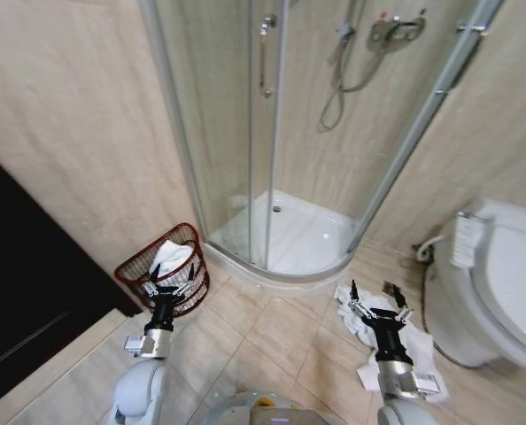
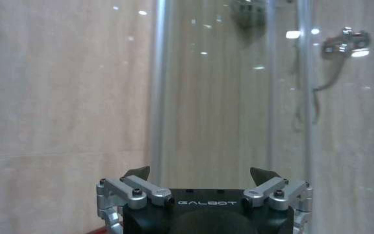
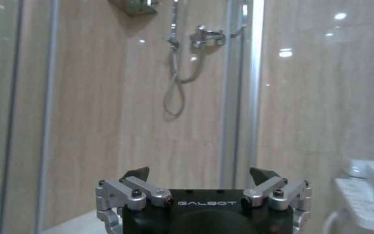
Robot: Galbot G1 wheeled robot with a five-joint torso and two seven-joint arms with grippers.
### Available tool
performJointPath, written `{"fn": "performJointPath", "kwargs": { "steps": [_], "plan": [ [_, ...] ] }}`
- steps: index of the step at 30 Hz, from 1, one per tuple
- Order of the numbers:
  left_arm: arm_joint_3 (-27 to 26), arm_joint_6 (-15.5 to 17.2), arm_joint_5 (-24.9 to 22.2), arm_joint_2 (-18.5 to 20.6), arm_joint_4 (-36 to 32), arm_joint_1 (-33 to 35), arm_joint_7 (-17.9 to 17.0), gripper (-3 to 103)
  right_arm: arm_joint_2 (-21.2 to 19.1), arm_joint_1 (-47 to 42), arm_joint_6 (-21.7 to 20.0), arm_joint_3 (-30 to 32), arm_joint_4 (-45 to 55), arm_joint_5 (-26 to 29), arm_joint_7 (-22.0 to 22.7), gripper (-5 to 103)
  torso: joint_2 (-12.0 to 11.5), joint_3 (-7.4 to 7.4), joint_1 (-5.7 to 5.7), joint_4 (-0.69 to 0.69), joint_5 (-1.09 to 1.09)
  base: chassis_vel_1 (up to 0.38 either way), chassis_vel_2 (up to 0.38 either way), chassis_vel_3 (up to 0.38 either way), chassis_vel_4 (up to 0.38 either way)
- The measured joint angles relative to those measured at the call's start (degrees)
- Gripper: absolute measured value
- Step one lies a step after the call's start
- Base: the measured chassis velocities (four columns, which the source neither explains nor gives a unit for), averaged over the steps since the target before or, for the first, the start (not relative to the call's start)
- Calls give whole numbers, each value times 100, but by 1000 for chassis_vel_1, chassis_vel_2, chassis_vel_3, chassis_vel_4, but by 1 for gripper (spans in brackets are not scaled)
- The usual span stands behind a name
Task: Discard the used towel into the hamper.
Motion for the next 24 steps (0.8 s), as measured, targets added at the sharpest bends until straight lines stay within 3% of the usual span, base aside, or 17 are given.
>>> {"fn": "performJointPath", "kwargs": {
  "steps": [24],
  "plan": [
    [-15, -96, 38, 6, 55, 31, 35, 100, 4, 15, 60, -8, -56, -9, 54, 100, -636, -386, -248, 1, 0, -4, -4, -5, -5]
  ]
}}
